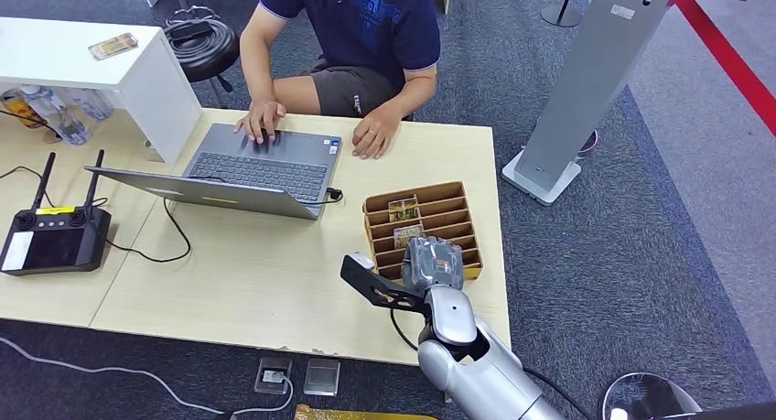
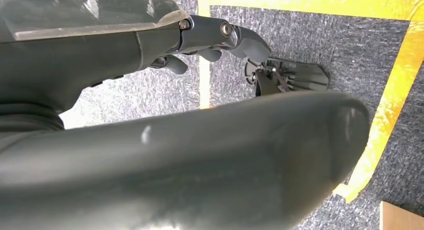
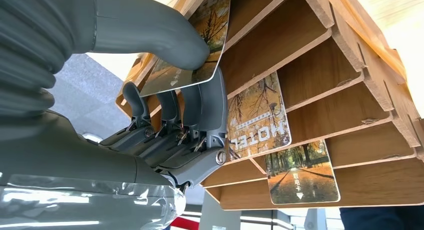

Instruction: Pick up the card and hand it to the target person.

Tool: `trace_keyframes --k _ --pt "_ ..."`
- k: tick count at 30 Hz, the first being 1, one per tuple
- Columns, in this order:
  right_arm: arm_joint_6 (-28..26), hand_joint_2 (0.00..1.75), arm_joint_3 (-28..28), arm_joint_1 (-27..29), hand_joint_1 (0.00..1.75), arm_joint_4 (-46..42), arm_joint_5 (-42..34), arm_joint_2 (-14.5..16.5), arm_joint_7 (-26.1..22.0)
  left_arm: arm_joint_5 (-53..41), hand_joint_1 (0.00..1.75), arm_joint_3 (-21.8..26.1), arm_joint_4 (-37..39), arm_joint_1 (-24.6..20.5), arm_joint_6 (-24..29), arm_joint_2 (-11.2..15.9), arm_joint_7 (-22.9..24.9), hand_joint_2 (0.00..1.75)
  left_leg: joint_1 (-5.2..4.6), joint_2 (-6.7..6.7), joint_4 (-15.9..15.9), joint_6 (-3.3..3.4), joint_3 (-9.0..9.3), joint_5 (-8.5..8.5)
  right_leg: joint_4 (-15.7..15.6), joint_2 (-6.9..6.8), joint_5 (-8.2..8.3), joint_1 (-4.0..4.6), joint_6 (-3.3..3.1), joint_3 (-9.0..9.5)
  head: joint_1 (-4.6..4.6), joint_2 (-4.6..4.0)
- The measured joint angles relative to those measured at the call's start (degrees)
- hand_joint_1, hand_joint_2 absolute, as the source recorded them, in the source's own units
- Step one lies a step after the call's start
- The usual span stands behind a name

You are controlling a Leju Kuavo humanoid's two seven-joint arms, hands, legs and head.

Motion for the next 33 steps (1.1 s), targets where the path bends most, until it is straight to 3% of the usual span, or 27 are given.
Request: trace_keyframes --k 11,27,33 --pt "-1.15 1.75 -0.14 0.52 1.34 -3.29 0.48 -1.08 -0.56 0.68 0.00 0.00 0.00 0.06 0.18 0.00 -0.07 0.00 0.00 0.00 0.00 0.00 -0.01 0.00 0.00 0.00 0.00 0.00 0.00 -0.02 0.03 0.00" --pt "-2.10 1.75 -3.65 4.41 1.34 -21.84 4.72 -6.60 -0.01 0.70 0.00 0.00 0.00 0.30 -0.81 0.02 -0.25 0.00 0.00 0.02 0.00 0.00 -0.01 0.00 -0.01 0.01 0.00 0.00 0.00 -0.03 -0.01 0.00" --pt "-1.76 1.75 -4.17 3.86 1.34 -24.83 5.49 -7.48 -2.02 0.07 0.00 0.00 0.00 0.27 -0.86 0.02 -0.24 0.00 0.00 0.02 0.00 0.00 -0.03 0.00 0.00 0.01 0.00 0.00 0.00 -0.02 -0.01 0.00"
